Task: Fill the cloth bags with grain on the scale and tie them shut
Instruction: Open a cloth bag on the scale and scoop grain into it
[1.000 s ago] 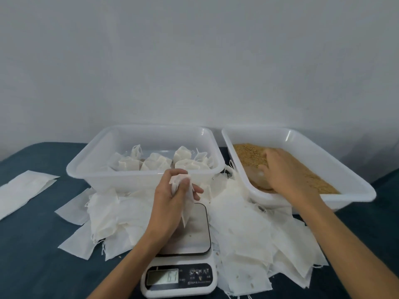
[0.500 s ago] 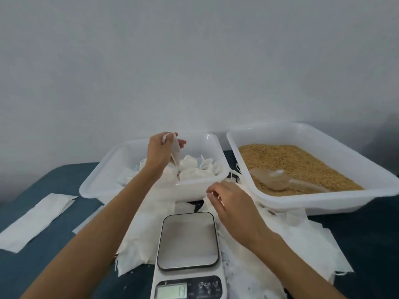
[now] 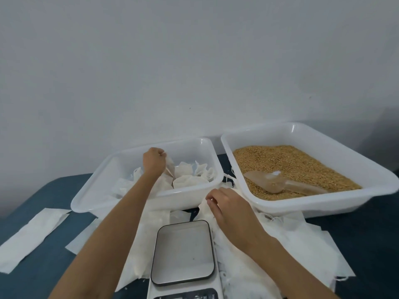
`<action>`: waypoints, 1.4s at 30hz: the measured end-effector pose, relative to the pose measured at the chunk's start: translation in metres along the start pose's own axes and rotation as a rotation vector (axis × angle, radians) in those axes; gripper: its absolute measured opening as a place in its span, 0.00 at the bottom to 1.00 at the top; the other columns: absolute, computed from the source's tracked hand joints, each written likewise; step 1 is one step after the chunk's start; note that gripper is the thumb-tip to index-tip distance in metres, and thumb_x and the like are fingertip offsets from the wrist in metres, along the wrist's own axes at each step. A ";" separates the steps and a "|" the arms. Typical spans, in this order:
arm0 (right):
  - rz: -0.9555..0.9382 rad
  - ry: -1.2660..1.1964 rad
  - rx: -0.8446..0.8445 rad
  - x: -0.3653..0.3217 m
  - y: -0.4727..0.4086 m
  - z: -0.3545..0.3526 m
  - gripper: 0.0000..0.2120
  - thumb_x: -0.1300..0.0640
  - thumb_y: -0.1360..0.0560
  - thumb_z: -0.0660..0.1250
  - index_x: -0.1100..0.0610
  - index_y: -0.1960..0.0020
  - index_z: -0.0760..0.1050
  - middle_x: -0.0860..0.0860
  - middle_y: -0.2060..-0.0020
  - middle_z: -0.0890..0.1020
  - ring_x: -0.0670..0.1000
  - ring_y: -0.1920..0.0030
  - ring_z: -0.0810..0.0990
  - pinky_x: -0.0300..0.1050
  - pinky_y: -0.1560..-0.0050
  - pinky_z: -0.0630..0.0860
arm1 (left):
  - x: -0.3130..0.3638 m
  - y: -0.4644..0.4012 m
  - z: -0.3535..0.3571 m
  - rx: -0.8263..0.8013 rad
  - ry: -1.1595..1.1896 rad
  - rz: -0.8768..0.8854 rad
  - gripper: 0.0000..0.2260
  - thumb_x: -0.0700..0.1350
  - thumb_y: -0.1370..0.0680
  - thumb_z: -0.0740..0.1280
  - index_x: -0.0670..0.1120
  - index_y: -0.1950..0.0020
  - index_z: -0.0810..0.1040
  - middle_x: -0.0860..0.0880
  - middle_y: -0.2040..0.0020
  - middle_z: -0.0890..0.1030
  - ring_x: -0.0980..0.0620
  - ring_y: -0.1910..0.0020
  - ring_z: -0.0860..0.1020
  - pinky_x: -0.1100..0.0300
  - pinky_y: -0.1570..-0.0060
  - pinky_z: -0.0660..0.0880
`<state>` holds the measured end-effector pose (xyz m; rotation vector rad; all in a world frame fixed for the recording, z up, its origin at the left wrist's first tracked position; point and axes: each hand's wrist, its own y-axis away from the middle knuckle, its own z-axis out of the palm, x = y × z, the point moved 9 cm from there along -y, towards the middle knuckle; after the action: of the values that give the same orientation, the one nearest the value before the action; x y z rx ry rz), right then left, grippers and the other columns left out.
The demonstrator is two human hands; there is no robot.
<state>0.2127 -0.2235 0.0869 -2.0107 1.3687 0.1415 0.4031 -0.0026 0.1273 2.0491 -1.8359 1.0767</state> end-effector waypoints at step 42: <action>0.206 -1.046 0.048 0.014 -0.014 -0.036 0.13 0.53 0.15 0.60 0.61 0.43 0.78 0.56 0.67 0.79 0.51 0.73 0.69 0.48 0.65 0.70 | 0.097 0.275 0.008 -0.279 0.175 0.777 0.04 0.44 0.17 0.65 0.52 0.49 0.78 0.56 0.55 0.81 0.56 0.57 0.77 0.60 0.54 0.74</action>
<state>0.2205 -0.2524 0.1144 -1.3599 0.8416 1.0669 0.1494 -0.1434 0.0935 1.0480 -2.5684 1.0120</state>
